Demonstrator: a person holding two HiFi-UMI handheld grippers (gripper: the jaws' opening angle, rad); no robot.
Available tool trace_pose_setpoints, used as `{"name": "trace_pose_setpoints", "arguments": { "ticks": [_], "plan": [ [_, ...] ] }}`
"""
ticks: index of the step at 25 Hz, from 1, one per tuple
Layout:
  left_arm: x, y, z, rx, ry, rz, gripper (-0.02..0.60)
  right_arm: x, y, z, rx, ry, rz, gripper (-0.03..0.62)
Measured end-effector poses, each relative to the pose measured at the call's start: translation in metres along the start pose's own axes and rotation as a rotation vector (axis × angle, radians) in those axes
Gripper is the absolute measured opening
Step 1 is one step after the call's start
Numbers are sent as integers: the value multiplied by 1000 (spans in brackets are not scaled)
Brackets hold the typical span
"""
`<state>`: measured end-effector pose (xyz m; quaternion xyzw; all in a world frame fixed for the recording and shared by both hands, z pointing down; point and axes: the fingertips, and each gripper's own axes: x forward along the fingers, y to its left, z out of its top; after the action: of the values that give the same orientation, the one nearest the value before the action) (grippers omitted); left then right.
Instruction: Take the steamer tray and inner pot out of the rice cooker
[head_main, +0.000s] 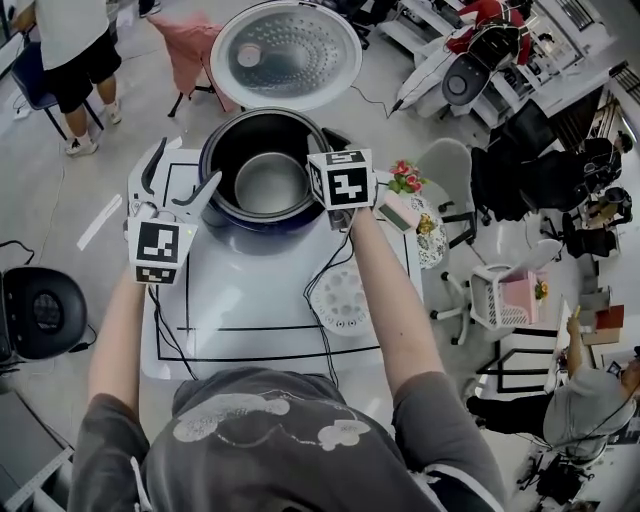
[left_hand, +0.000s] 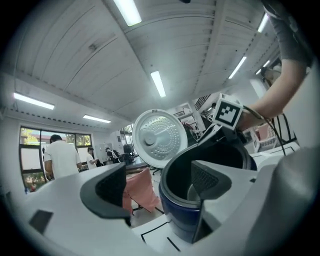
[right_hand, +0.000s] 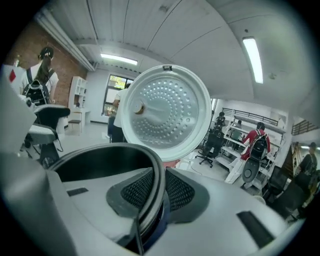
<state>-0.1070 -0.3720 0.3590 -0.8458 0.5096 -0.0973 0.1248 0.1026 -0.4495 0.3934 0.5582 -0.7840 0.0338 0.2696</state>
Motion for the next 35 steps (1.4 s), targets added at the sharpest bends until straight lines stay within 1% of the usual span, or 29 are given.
{"name": "trace_pose_setpoints", "arguments": {
  "ticks": [1,3,5,6,7,9,10,11,12,17,19,21,22,23,25,26,28,31,35],
  "plan": [
    [5,3,-2,8,3,3,408,-2,0,3,14,-17,11,100],
    [17,6,-8,7,22,-13,368,-4,0,6,46,-42,30,97],
    [31,6,-17,2,61,-62,359,-3,0,6,88,-64,51,95],
    [39,4,-22,-16,91,-97,359,-3,0,6,109,-74,62,95],
    [48,3,-26,-52,124,-134,359,-4,0,7,127,-81,73,94],
    [67,-1,-32,-156,193,-206,359,-5,-2,8,156,-89,91,92],
    [77,-4,-35,-195,231,-243,359,-5,-2,9,166,-91,99,92],
    [87,-8,-38,-212,270,-277,359,-5,-3,9,173,-92,105,92],
    [97,-12,-42,-208,311,-305,359,-4,-3,9,179,-93,110,91],
    [133,-31,-71,-88,526,-395,359,-4,-3,11,195,-90,122,91],
    [142,-35,-78,-5,588,-415,318,-3,-2,11,200,-91,125,91],
    [152,-34,-79,107,605,-415,234,-2,-2,11,204,-95,127,91],
    [155,-34,-81,163,622,-412,196,-2,-1,11,205,-98,128,90],
    [156,-34,-87,211,658,-413,165,-2,0,11,206,-100,129,89],
    [156,-37,-97,292,725,-423,158,-2,0,12,208,-102,132,91],
    [157,-38,-100,324,744,-424,161,-1,0,12,210,-103,134,89],
    [158,-40,-100,358,770,-416,166,-1,-1,12,218,-104,138,89],
    [158,-41,-99,344,793,-398,161,-3,-2,11,230,-98,141,89],
    [156,-40,-96,336,789,-396,141,-4,-1,10,272,-92,167,86]
  ]
}}
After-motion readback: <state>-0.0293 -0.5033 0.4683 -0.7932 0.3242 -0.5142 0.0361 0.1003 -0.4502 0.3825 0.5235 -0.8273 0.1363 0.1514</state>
